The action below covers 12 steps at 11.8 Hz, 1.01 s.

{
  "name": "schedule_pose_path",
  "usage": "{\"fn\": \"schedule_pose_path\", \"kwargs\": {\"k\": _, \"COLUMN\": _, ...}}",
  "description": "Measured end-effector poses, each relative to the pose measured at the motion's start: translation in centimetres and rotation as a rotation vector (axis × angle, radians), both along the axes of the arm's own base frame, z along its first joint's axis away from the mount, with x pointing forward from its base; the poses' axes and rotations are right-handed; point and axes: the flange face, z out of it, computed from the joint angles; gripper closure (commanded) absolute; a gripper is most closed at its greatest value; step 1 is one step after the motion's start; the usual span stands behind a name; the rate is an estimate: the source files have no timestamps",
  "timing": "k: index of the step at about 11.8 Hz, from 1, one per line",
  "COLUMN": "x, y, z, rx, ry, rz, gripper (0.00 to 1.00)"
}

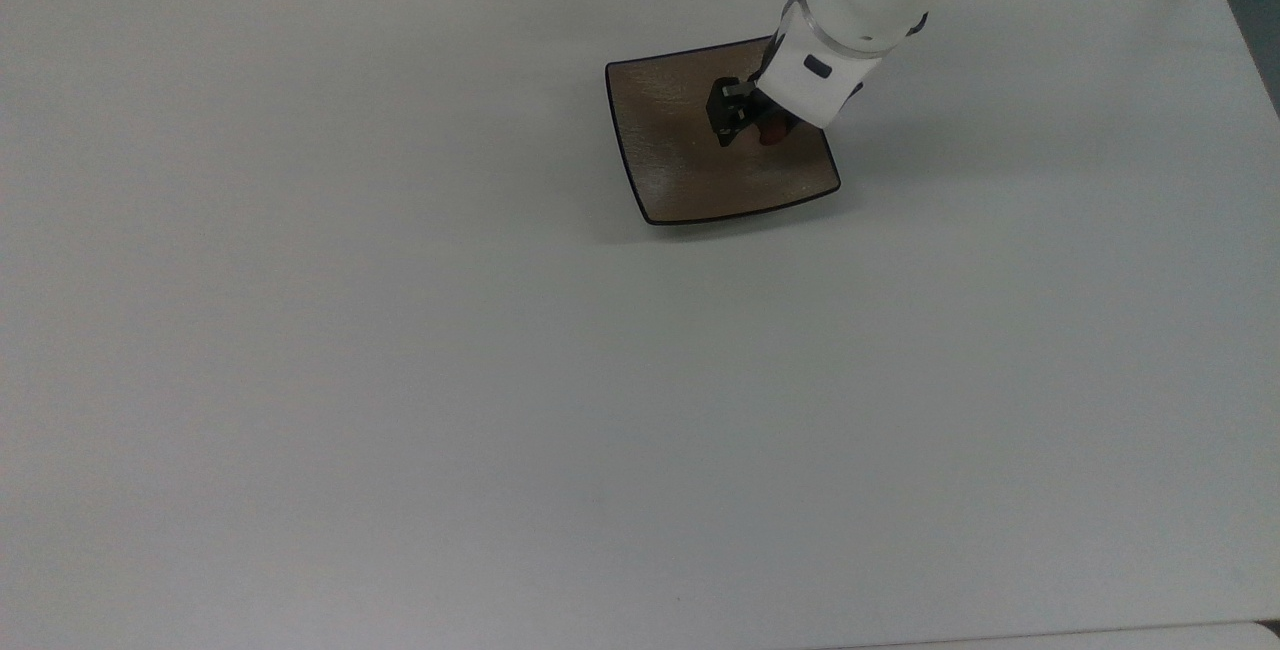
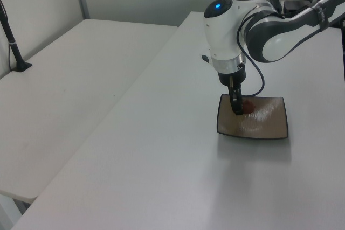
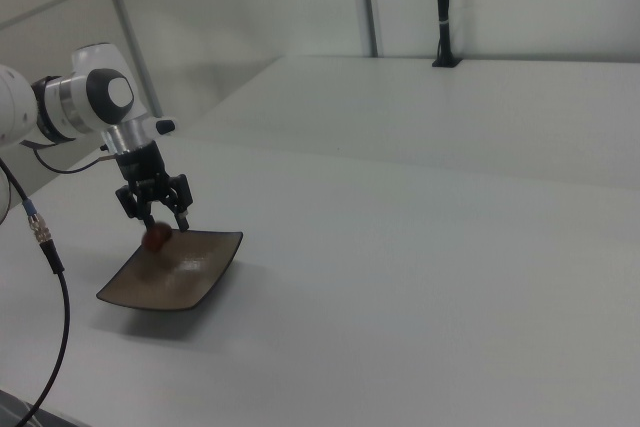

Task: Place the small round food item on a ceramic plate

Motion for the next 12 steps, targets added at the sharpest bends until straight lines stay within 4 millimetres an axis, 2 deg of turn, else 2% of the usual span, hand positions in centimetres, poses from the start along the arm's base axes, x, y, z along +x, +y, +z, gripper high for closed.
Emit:
{"fn": "schedule_pose_path", "kwargs": {"k": 5, "x": 0.3, "y": -0.5, "z": 0.3, "rx": 0.001, "ry": -0.004, "rz": -0.009, "gripper": 0.0}}
{"fn": "schedule_pose_path", "kwargs": {"k": 7, "x": 0.6, "y": -1.3, "z": 0.8, "rx": 0.004, "ry": -0.012, "rz": -0.023, "gripper": 0.0}}
{"fn": "schedule_pose_path", "kwargs": {"k": 8, "x": 1.0, "y": -2.3, "z": 1.6, "rx": 0.009, "ry": -0.024, "rz": -0.04, "gripper": 0.0}}
{"fn": "schedule_pose_path", "kwargs": {"k": 10, "x": 1.4, "y": -5.3, "z": 5.3, "rx": 0.097, "ry": -0.039, "rz": -0.12, "gripper": 0.0}}
{"fn": "schedule_pose_path", "kwargs": {"k": 12, "x": 0.5, "y": -10.4, "z": 10.3, "rx": 0.18, "ry": -0.06, "rz": -0.162, "gripper": 0.0}}
